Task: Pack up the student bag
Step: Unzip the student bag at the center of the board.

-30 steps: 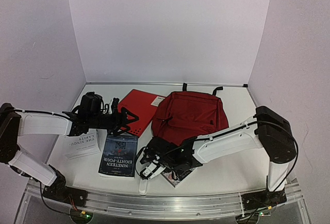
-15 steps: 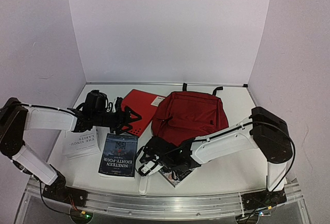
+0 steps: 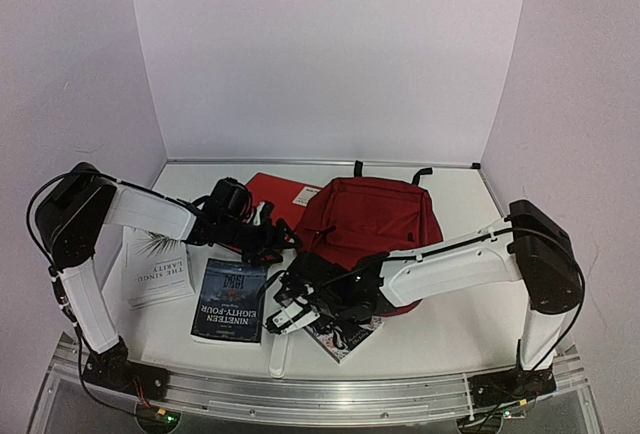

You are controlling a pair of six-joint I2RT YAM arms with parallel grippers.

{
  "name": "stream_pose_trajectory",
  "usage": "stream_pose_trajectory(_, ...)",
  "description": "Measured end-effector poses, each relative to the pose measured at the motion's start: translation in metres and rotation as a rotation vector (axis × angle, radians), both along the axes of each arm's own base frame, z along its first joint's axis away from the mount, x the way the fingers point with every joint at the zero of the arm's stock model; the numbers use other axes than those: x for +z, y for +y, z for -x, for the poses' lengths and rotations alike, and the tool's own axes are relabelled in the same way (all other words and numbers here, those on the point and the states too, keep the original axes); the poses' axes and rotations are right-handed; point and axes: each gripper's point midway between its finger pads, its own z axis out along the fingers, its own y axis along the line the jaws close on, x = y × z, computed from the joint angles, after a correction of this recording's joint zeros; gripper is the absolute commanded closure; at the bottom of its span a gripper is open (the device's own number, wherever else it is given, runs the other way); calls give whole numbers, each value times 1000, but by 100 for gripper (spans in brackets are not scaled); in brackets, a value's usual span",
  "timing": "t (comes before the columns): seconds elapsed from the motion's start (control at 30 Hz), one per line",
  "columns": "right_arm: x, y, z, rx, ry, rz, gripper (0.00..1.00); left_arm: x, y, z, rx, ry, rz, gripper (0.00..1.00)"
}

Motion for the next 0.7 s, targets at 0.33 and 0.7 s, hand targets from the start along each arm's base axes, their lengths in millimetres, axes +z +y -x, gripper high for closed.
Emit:
stream_pose_trajectory(0.33, 5, -11, 12, -60, 155, -21, 100, -12, -10, -9, -17, 17, -3, 97)
stream_pose_trajectory(0.7, 14, -46, 26, -199, 369, -37, 100, -15, -11, -21, -11, 40, -23, 100)
